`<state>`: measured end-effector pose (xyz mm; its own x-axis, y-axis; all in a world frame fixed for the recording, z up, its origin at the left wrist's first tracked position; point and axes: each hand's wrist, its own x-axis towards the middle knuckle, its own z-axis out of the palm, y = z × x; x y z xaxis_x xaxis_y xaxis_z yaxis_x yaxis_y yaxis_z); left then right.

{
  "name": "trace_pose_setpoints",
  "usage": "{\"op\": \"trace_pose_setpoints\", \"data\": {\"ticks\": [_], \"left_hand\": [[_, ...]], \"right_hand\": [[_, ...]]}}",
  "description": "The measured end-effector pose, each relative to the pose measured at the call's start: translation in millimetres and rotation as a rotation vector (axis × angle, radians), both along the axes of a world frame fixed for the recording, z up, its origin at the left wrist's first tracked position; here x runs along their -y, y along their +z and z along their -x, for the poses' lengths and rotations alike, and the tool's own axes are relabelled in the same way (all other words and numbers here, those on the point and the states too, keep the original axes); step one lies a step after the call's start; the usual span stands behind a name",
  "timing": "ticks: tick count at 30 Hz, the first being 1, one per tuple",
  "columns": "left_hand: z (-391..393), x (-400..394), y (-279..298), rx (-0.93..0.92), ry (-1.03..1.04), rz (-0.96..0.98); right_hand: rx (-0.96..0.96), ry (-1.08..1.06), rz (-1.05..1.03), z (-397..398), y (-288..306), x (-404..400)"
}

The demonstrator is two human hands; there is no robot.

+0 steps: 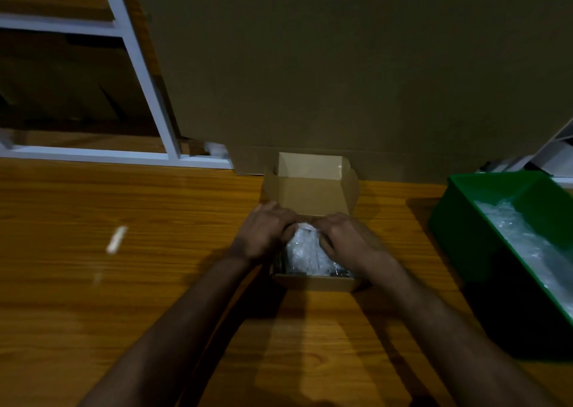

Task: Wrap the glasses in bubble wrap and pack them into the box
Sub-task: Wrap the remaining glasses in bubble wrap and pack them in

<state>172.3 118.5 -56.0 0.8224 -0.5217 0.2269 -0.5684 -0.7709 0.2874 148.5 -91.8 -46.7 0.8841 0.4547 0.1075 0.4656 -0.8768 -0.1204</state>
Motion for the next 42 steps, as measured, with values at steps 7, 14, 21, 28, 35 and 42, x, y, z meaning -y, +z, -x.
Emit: {"op": "trace_pose_setpoints", "data": {"ticks": [7, 14, 21, 28, 35, 42], "left_hand": [[1, 18, 13, -0.125, 0.108, -0.094], [8, 26, 2, -0.054, 0.137, -0.208], [11, 32, 5, -0.028, 0.223, -0.226], [21, 24, 0, 0.061, 0.308, -0.097], [31, 18, 7, 0.003, 0.339, -0.079], [38, 19, 10, -0.077, 0.314, -0.149]], "right_hand": [[0.057, -0.136, -0.141, 8, -12, -5], [0.206, -0.283, -0.069, 13, -8, -4], [0.183, -0.363, -0.106, 19, -6, -12], [0.163, -0.321, -0.02, 25, -6, -8], [0.11, -0.277, 0.01, 29, -3, -8], [0.175, -0.199, 0.0, 37, 0, -7]]}}
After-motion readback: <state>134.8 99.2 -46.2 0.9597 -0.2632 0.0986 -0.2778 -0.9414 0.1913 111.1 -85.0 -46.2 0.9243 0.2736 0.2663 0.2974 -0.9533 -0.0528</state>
